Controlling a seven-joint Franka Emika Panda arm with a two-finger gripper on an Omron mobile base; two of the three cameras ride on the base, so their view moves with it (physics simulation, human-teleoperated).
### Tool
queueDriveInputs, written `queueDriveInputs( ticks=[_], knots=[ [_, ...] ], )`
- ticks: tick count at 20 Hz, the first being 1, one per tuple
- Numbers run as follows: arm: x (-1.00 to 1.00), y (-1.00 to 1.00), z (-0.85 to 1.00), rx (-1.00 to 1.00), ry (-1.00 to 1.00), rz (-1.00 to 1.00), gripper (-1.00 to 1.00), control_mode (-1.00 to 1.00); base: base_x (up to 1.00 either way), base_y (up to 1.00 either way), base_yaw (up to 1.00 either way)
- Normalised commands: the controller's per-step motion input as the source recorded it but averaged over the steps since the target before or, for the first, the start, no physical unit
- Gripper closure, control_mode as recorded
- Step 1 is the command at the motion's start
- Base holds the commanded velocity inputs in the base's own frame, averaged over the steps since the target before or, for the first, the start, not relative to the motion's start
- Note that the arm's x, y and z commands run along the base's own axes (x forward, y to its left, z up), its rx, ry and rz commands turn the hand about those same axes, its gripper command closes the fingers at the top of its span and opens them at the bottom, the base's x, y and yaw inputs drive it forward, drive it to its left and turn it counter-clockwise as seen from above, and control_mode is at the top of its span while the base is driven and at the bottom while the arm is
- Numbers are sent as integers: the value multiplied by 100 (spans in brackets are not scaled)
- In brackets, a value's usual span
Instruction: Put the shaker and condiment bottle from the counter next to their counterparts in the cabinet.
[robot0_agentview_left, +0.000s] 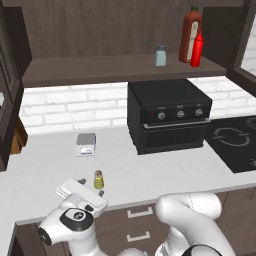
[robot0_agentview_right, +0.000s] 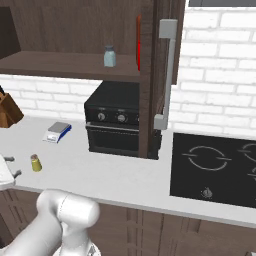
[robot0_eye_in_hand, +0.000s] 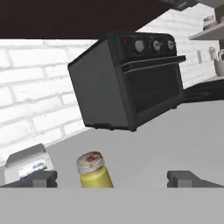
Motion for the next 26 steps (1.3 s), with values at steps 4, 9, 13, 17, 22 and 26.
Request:
queueDriveInputs(
  ticks=[4,9,13,17,22,26],
  knots=[
    [29,0,-8,1,8,0,-100,-100,0,0,0],
    [31,0,-27,1,15,0,-100,-100,0,0,0],
    [37,0,-21,1,12,0,-100,-100,0,0,0],
    [44,0,-14,0,12,0,-100,-100,0,0,0],
    [18,-4,-10,0,6,0,-100,-100,0,0,0],
    [0,-26,-5,2,7,0,-100,-100,0,0,0]
  ],
)
